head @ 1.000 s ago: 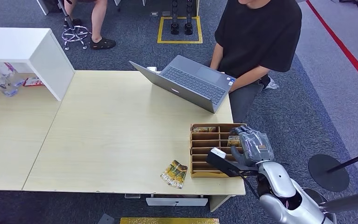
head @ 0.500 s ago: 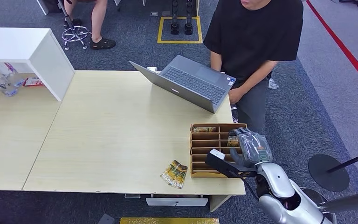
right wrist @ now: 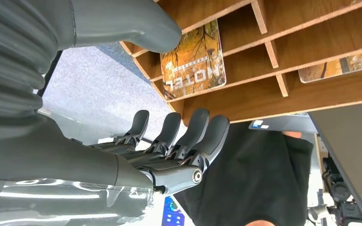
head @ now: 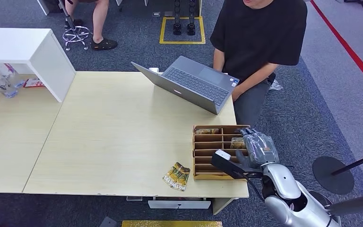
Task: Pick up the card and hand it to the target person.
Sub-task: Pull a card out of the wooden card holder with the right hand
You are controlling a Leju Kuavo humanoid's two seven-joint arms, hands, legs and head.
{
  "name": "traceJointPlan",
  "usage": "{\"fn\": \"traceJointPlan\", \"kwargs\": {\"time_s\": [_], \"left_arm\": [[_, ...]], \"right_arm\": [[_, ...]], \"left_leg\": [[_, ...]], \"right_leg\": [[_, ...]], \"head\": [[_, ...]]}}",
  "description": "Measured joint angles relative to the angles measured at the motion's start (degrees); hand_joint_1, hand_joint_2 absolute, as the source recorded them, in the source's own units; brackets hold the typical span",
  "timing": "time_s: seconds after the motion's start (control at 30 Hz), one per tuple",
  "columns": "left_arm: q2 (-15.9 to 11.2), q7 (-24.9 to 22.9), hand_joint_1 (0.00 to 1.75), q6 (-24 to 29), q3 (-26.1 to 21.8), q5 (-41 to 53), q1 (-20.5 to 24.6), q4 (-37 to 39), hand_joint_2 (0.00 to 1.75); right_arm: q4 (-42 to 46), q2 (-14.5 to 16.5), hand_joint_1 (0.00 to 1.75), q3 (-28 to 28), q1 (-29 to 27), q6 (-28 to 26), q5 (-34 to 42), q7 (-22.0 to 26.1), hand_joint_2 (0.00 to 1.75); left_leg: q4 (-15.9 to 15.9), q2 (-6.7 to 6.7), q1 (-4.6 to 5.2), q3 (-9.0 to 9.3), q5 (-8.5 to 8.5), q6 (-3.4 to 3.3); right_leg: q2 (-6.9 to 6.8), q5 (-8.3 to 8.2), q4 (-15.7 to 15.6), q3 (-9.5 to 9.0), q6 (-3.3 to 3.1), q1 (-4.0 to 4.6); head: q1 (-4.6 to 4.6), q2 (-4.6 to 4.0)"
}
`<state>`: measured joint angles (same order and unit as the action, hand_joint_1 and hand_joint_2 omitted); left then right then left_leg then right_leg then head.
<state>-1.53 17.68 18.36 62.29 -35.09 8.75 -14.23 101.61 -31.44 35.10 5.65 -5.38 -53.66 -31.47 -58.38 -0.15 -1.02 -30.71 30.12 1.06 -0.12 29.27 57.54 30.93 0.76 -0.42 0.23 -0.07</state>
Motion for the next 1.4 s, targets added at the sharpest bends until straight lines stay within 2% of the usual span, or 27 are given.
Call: {"fn": "traceJointPlan", "kwargs": {"time_s": [0.63,1.4], "left_arm": [[0.02,-0.44,0.00,-0.33,0.00,0.53,0.25,0.00,0.00],[0.02,-0.76,0.00,-0.33,0.00,1.23,0.57,0.00,0.00]], "right_arm": [[-1.46,-0.23,0.74,0.08,0.70,0.82,-0.37,0.78,1.75],[-3.92,0.52,0.93,0.22,1.75,0.71,-0.87,1.61,1.75]], "left_leg": [[0.00,0.00,0.00,0.00,0.00,0.00],[0.00,0.00,0.00,0.01,0.00,0.00]], "right_leg": [[0.00,0.00,0.00,0.00,0.00,0.00],[0.00,0.00,0.00,-0.01,0.00,0.00]], "head": [[-0.01,0.00],[-0.01,0.00]]}}
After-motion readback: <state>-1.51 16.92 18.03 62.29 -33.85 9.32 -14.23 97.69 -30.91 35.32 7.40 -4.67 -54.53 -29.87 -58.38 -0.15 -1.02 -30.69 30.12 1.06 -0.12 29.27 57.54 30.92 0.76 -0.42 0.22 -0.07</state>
